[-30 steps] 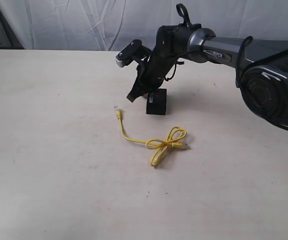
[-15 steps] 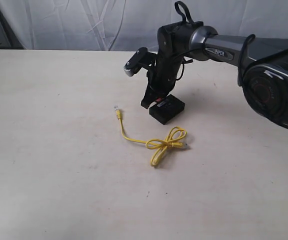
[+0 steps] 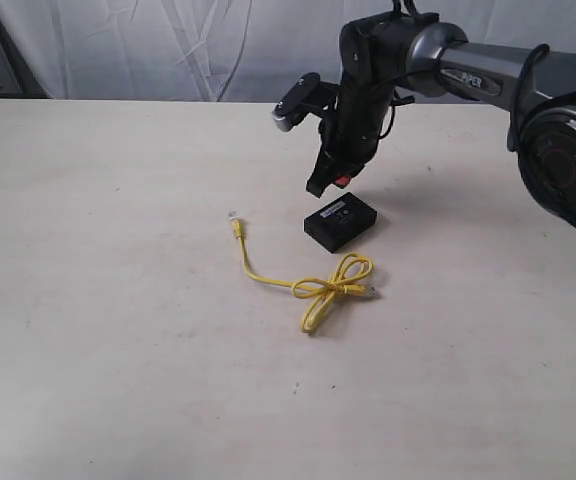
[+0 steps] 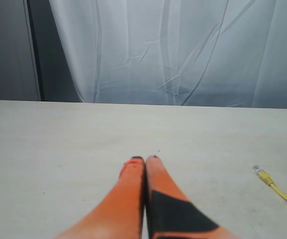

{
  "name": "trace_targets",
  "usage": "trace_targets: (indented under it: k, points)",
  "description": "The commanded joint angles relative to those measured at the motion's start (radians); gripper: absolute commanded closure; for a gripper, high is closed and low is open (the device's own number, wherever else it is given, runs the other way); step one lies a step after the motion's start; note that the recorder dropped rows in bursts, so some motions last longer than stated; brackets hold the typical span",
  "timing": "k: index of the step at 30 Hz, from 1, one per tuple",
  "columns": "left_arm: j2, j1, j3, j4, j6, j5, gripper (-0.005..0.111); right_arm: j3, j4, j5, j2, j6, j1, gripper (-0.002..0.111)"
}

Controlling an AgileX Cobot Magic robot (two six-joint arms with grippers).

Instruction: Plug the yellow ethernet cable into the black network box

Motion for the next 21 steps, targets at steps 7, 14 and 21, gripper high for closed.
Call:
trace_targets:
  k: [7, 14, 21]
  points:
    - [-0.007, 0.001, 0.004, 0.003, -0.002, -0.014, 0.107, -0.002, 0.095, -0.022, 0.009, -0.018, -0.020, 0.109]
    - [-0.007, 0.001, 0.004, 0.003, -0.002, -0.014, 0.107, -0.002, 0.072, 0.015, 0.028, -0.028, -0.022, 0.109]
    - [-0.007, 0.001, 0.004, 0.003, -0.002, -0.014, 0.107, -0.002, 0.016, 0.129, 0.028, -0.028, -0.022, 0.109]
